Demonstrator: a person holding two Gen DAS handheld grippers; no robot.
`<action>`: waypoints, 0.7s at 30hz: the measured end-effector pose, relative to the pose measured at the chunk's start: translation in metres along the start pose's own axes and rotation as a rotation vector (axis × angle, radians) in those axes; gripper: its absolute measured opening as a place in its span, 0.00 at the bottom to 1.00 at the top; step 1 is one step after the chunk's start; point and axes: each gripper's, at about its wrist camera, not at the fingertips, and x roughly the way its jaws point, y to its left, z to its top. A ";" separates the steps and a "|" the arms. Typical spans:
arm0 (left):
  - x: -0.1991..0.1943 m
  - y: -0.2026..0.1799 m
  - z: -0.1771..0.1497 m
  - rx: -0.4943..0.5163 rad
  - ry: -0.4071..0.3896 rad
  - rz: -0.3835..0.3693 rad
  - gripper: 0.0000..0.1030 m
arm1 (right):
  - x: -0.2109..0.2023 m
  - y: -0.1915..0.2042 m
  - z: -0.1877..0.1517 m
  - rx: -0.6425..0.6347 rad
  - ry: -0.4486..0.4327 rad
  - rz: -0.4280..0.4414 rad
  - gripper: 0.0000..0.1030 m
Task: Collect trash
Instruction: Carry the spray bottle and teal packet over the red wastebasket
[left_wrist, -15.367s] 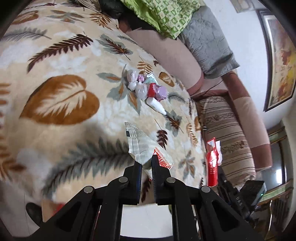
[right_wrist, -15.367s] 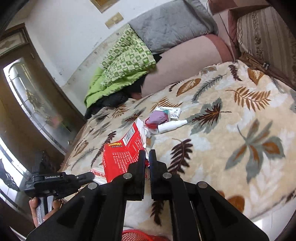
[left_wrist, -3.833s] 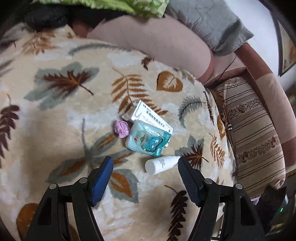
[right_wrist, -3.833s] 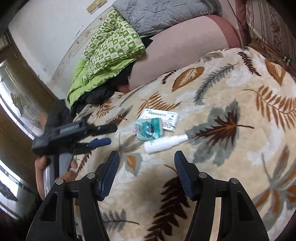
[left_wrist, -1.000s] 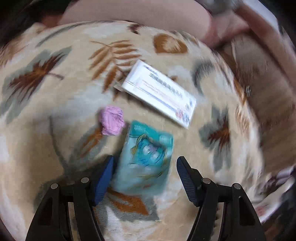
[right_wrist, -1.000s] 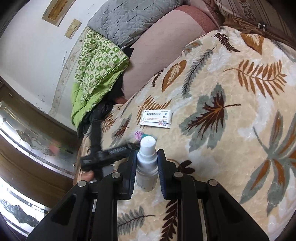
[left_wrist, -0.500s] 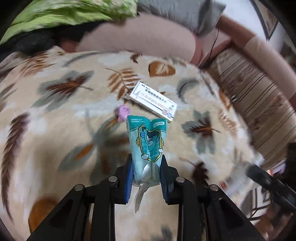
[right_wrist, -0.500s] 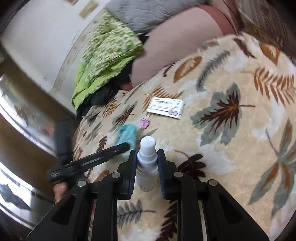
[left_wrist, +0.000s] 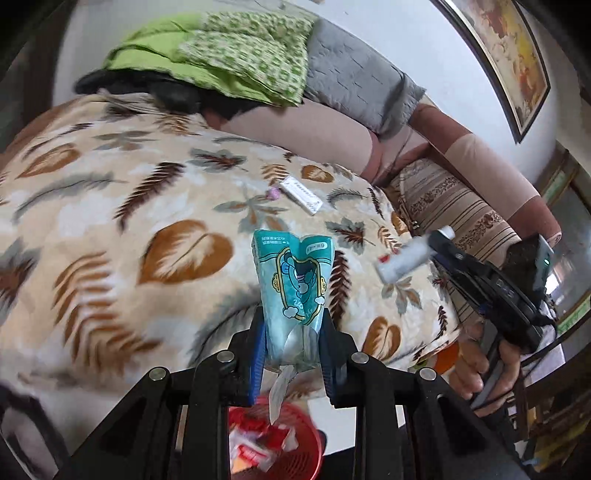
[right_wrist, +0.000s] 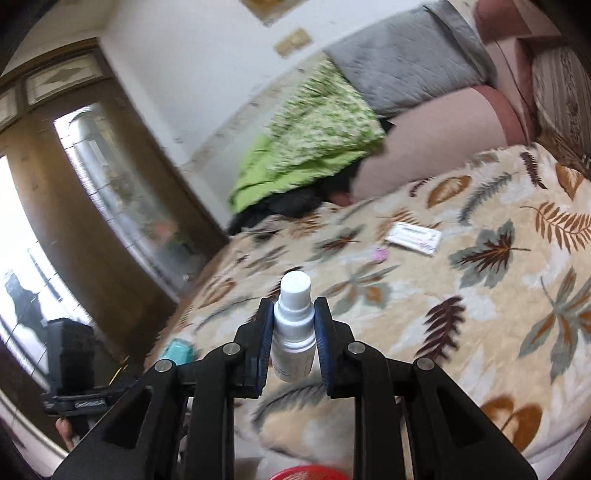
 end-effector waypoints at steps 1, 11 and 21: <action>-0.011 0.004 -0.011 -0.024 -0.005 -0.013 0.25 | -0.005 0.004 -0.008 -0.002 0.004 0.004 0.21; -0.050 -0.004 -0.087 -0.017 -0.003 0.023 0.25 | -0.059 0.054 -0.087 -0.021 0.066 0.055 0.21; -0.037 -0.024 -0.121 0.027 0.081 0.036 0.26 | -0.059 0.059 -0.125 -0.085 0.186 0.002 0.21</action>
